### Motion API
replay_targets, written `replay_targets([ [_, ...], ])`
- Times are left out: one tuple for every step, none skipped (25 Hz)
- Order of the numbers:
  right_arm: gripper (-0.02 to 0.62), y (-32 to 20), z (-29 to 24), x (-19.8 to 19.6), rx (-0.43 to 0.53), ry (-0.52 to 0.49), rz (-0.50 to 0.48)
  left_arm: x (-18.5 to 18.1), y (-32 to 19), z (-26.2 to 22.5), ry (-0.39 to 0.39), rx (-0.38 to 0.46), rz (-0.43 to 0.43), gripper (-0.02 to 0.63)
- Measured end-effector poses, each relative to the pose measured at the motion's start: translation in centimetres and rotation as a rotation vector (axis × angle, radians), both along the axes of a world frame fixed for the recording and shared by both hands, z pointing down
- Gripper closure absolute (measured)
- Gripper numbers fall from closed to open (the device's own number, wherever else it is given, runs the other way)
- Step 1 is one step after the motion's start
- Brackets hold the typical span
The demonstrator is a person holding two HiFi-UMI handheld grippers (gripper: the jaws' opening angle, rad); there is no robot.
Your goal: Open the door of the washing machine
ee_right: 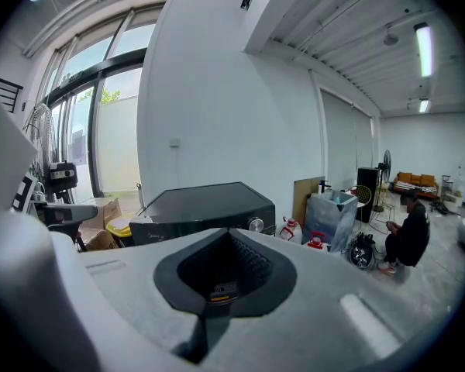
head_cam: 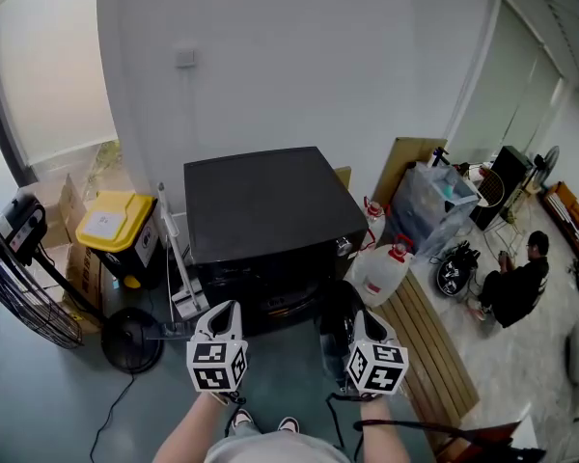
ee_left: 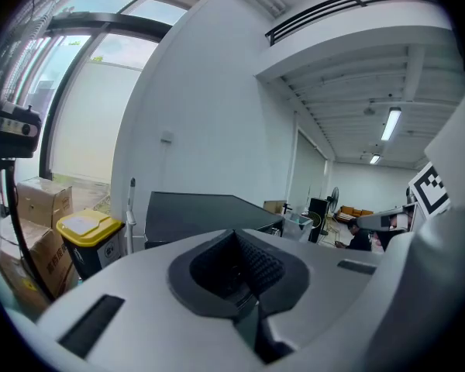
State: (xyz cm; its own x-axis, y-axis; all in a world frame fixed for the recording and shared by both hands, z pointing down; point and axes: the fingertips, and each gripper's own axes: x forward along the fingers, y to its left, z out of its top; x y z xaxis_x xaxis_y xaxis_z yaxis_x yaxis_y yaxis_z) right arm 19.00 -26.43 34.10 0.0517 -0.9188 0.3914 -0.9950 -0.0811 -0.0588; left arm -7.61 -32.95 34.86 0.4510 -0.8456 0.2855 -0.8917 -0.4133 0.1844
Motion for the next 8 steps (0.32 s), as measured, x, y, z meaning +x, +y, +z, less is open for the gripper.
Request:
replay_targets([
  [0.591,0.10,0.03,-0.04,0.000,-0.001,0.000,-0.02,0.10,0.07,-0.001,0.000,0.000,0.601],
  [0.591,0.21,0.06,-0.07,0.000,-0.001,0.000,-0.08,0.18,0.12,-0.002,-0.001,-0.001,0.601],
  [0.591,0.30,0.06,-0.11,0.000,-0.002,0.001,-0.17,0.24,0.14,-0.002,-0.002,-0.003,0.601],
  [0.591,0.40,0.03,-0.16,-0.001,-0.002,0.002,-0.27,0.30,0.14,-0.001,-0.004,-0.004,0.601],
  [0.591,0.48,-0.01,-0.22,-0.001,-0.003,0.002,-0.38,0.35,0.13,-0.001,-0.006,-0.006,0.601],
  [0.591,0.55,-0.07,-0.27,-0.002,-0.003,0.003,-0.49,0.39,0.12,0.000,-0.008,-0.007,0.601],
  [0.591,0.61,-0.12,-0.32,-0.002,-0.003,0.003,-0.60,0.42,0.12,0.000,-0.010,-0.009,0.601],
  [0.591,0.66,-0.17,-0.36,-0.003,-0.004,0.004,-0.70,0.44,0.11,0.001,-0.012,-0.010,0.601],
])
